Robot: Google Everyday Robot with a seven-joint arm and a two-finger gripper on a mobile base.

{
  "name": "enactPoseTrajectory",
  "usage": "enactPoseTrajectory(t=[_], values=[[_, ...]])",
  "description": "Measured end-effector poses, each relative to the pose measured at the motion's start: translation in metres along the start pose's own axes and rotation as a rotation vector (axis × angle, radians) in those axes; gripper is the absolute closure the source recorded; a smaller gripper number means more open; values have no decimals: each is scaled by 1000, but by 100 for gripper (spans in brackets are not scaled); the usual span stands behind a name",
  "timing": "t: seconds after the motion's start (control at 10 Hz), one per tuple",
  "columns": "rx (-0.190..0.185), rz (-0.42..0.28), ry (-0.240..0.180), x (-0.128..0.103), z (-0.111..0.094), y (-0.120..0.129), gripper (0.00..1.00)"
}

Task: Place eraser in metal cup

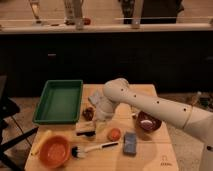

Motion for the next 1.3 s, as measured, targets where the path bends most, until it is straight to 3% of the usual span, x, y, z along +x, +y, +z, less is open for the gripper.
enactPoseTrajectory(t=[0.7,1.3], values=[[-14,18,-50,11,0,-1,22],[-40,21,-51,11,5,-3,20]])
